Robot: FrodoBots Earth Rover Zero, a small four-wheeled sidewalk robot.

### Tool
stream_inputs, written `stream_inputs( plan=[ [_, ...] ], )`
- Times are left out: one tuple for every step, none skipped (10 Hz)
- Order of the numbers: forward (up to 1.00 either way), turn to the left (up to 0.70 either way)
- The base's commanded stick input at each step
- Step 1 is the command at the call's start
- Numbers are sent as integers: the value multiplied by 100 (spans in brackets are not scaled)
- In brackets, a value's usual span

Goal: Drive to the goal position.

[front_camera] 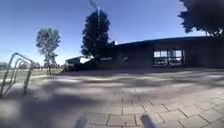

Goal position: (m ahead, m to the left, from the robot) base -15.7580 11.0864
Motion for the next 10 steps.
stream_inputs(
  plan=[
    [70,0],
    [70,0],
    [70,0],
    [70,0],
    [70,0],
    [70,0],
    [70,0],
    [70,0],
    [70,9],
    [70,20]
  ],
)
